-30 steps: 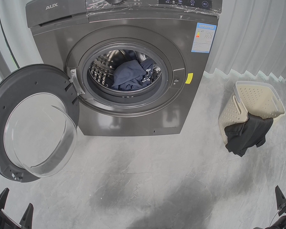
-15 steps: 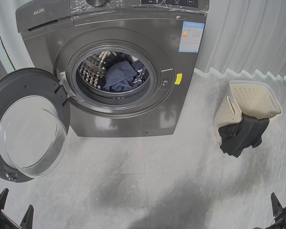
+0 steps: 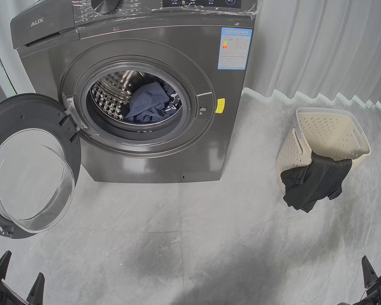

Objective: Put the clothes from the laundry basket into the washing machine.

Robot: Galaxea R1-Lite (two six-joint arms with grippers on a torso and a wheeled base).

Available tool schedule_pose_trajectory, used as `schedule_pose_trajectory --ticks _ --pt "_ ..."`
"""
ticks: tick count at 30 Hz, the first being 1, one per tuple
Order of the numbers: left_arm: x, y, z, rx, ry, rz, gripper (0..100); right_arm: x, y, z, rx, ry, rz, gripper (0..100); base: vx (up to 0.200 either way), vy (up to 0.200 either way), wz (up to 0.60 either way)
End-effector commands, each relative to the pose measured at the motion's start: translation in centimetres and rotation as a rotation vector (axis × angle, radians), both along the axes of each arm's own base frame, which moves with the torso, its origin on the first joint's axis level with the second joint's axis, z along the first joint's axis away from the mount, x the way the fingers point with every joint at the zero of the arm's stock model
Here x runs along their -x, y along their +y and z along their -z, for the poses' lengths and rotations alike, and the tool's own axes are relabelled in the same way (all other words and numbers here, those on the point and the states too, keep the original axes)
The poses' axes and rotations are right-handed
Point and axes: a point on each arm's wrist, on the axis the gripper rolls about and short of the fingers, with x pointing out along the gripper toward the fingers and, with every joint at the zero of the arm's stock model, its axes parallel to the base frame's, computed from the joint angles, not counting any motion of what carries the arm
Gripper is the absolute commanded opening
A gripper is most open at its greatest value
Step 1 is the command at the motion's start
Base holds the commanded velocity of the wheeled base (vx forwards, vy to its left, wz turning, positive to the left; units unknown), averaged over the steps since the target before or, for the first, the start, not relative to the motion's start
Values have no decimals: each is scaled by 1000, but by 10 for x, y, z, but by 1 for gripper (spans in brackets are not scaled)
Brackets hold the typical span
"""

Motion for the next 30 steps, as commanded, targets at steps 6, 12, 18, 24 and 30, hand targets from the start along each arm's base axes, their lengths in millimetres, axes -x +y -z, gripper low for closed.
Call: schedule_pose_trajectory --ticks 6,12,18,24,30 --pt "-1 0 5 23 7 0 100 -1 0 5 -1 8 -3 100 0 -200 0" --pt "-1 0 5 20 8 0 100 -1 0 5 1 8 -3 100 0 -200 0" --pt "-1 0 5 14 7 -1 100 -1 0 5 -1 8 -3 100 0 -200 0" --pt "-1 0 5 14 7 -1 100 -1 0 5 1 8 -3 100 0 -200 0" --pt "-1 0 5 15 8 -1 100 -1 0 5 1 8 -3 100 0 -200 0"
